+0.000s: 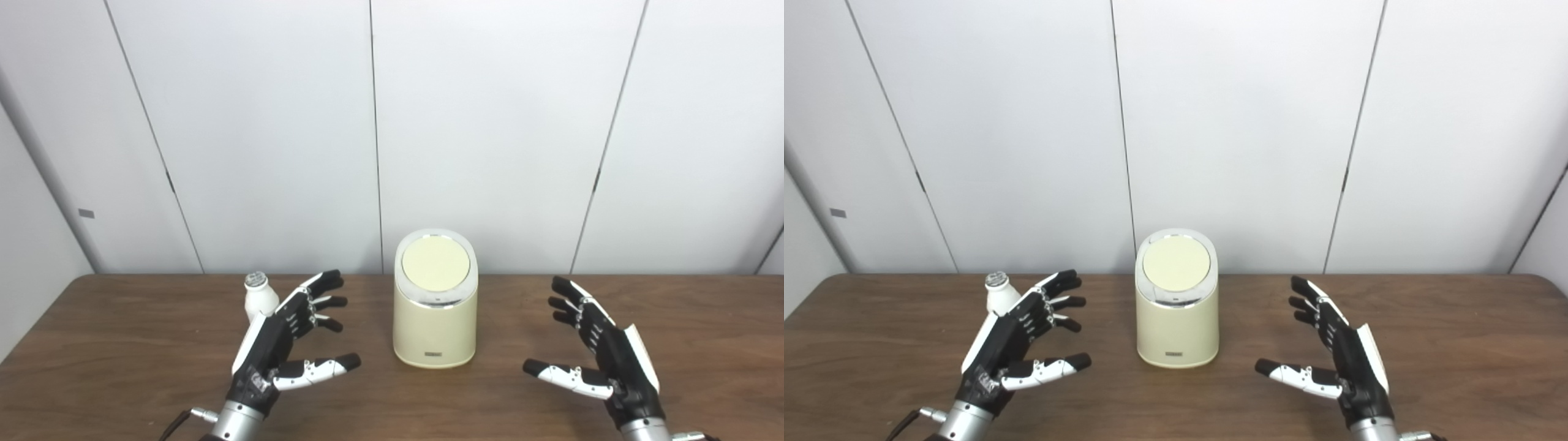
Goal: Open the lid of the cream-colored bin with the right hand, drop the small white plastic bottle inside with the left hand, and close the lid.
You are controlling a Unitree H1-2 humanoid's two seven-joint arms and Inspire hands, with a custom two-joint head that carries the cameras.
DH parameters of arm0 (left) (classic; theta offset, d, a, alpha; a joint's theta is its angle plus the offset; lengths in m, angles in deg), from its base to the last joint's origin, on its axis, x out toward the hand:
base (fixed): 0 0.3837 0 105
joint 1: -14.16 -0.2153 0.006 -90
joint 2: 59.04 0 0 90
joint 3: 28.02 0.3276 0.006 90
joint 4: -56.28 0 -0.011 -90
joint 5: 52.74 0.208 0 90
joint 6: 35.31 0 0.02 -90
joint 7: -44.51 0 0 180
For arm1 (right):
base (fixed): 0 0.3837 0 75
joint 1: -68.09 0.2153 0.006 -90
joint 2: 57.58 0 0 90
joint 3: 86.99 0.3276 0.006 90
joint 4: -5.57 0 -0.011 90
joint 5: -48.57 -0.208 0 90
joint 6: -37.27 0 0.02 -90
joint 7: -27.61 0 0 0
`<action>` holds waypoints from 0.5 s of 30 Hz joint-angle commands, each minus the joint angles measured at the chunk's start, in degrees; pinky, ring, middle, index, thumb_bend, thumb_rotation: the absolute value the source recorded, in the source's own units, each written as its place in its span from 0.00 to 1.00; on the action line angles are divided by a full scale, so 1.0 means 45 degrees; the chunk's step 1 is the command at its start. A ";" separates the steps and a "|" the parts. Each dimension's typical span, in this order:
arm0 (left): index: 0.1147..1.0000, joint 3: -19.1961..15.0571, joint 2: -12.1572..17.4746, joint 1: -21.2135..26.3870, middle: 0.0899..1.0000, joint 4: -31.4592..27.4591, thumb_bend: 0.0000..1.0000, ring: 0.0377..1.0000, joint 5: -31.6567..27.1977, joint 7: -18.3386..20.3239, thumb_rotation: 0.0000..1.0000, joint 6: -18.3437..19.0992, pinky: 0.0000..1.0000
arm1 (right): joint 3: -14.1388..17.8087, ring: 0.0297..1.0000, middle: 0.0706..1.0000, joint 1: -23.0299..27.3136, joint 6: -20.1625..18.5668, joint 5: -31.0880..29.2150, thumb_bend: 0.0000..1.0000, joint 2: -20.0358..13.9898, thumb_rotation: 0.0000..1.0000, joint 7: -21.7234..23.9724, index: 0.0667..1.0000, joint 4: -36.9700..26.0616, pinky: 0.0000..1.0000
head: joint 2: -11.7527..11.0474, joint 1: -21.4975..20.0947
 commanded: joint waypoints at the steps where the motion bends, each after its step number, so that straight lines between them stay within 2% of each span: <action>1: 0.86 -0.0054 0.0085 0.0331 0.84 -0.0467 0.79 0.76 -0.0213 0.0013 0.08 -0.0131 0.60 | 0.0004 0.84 0.88 0.0273 0.0192 -0.0025 0.84 -0.0026 0.22 -0.0054 0.85 -0.0464 0.80 | 0.0006 0.0000; 15: 0.85 -0.0008 0.0038 0.0456 0.84 -0.0244 0.78 0.75 -0.0046 -0.0046 0.09 -0.0296 0.59 | 0.0009 0.83 0.87 0.0391 0.0214 0.0233 0.84 -0.0030 0.24 -0.0176 0.85 -0.0297 0.79 | -0.0103 -0.0042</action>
